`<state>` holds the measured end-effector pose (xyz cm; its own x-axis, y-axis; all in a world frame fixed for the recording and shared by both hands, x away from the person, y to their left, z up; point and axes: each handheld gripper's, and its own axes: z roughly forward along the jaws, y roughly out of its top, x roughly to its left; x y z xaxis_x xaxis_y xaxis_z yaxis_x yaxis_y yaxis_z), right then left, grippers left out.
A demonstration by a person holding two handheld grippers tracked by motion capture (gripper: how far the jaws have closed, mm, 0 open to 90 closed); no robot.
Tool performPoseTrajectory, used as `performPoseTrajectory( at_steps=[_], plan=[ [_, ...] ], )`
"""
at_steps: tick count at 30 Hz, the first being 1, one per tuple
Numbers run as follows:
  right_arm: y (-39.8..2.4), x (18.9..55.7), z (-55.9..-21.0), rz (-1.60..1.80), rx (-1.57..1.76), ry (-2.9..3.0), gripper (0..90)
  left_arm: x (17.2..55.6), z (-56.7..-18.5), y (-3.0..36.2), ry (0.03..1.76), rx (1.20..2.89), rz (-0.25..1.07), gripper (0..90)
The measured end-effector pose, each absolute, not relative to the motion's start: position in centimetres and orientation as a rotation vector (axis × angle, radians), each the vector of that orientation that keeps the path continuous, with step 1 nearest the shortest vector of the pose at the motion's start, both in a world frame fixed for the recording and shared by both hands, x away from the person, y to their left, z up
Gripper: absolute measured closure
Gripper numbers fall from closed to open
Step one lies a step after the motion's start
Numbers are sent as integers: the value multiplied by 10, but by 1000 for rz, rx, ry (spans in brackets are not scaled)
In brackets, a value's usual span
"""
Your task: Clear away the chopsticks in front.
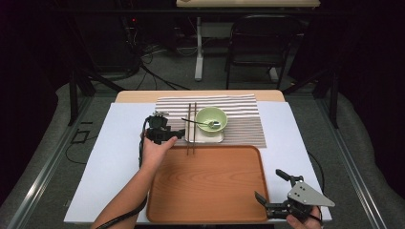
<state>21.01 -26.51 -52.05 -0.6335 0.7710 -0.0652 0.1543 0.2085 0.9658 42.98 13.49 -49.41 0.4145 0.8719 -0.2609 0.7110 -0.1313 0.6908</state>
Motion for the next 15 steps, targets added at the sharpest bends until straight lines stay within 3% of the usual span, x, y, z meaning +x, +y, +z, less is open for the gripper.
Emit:
performPoseTrajectory(
  at_steps=[15],
  plan=[
    [-266,211,-521,1462,871,1937,32,463,-513,126,1485,1894,206,399]
  ],
)
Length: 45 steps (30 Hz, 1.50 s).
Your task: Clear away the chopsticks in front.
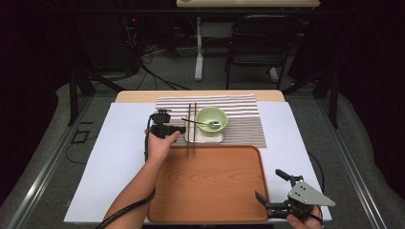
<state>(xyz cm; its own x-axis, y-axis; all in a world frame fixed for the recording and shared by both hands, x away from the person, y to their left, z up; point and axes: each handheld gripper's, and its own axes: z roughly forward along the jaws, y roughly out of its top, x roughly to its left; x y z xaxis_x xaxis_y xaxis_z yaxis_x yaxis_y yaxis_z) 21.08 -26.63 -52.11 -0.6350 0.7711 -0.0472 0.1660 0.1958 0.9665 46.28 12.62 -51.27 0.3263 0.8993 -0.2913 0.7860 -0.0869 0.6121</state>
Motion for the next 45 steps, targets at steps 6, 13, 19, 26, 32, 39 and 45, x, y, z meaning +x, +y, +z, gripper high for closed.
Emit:
performPoseTrajectory(
  at_steps=[6,13,19,26,32,39,45],
  plan=[
    [-268,212,-521,1466,869,1936,35,474,-516,116,1507,1914,208,413],
    [-269,212,-522,1472,871,1937,37,484,-523,106,1532,1932,238,433],
    [-269,212,-522,1475,871,1937,40,491,-529,106,1542,1907,215,436],
    [-269,213,-522,1477,869,1940,46,496,-533,105,1518,1873,235,517],
    [-269,213,-523,1478,868,1944,50,501,-535,104,1528,1863,243,574],
    [-271,213,-523,1478,876,1937,50,506,-537,101,1534,1862,238,624],
    [-271,213,-523,1478,875,1937,50,507,-538,99,1561,1839,229,696]
  ],
)
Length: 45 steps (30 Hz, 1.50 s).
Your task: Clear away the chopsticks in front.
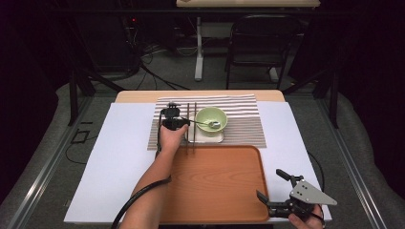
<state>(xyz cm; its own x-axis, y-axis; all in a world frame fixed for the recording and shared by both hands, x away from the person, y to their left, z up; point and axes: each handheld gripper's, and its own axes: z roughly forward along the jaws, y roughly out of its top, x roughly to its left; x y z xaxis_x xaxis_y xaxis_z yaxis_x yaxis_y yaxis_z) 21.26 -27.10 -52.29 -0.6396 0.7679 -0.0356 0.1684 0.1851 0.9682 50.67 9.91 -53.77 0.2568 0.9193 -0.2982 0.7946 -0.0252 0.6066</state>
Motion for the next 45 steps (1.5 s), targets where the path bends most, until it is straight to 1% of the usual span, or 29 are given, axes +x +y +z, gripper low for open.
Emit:
performPoseTrajectory(
  at_steps=[4,12,16,20,31,35,45],
  plan=[
    [-271,213,-523,1479,875,1938,50,505,-539,99,1582,1810,215,762],
    [-270,213,-523,1478,876,1940,51,503,-541,107,1627,1716,157,847],
    [-270,213,-523,1474,869,1942,52,502,-543,114,1650,1648,82,851],
    [-270,213,-523,1472,867,1943,53,500,-544,117,1659,1616,56,851],
    [-270,213,-523,1467,866,1947,54,482,-537,131,1690,1539,88,851],
    [-269,212,-523,1464,866,1947,54,469,-531,139,1691,1533,114,851],
    [-267,212,-523,1461,866,1951,54,427,-518,155,1650,1474,81,851]
  ],
)
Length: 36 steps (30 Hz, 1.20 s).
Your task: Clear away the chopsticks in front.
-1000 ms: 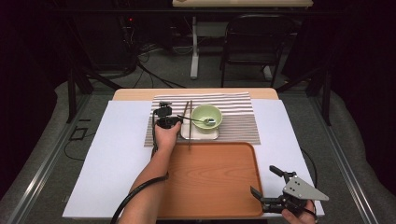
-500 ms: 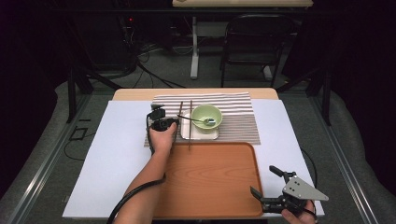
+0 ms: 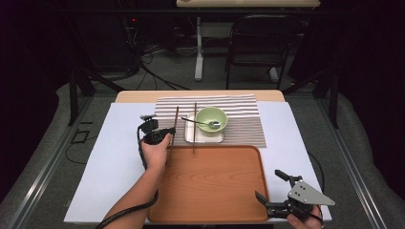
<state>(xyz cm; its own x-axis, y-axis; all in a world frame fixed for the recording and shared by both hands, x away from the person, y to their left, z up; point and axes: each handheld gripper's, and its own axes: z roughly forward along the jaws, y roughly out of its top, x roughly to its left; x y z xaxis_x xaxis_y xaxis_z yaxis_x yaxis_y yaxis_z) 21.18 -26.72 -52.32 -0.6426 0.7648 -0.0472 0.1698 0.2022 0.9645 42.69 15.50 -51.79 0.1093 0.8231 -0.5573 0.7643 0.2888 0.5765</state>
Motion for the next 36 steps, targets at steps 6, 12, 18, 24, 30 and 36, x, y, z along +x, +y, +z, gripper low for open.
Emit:
performPoseTrajectory(
  at_steps=[6,12,18,24,30,36],
  plan=[
    [-267,212,-523,1460,867,1950,54,404,-509,163,1617,1488,110,851],
    [-267,211,-523,1461,870,1950,54,377,-508,169,1626,1482,126,851],
    [-267,211,-524,1460,871,1949,56,344,-518,178,1665,1450,136,851],
    [-266,211,-524,1456,869,1953,56,316,-530,184,1694,1420,117,851],
    [-265,211,-525,1454,876,1957,57,295,-539,182,1721,1431,123,852],
    [-265,211,-525,1452,875,1957,58,285,-547,174,1724,1504,176,851]
  ],
)
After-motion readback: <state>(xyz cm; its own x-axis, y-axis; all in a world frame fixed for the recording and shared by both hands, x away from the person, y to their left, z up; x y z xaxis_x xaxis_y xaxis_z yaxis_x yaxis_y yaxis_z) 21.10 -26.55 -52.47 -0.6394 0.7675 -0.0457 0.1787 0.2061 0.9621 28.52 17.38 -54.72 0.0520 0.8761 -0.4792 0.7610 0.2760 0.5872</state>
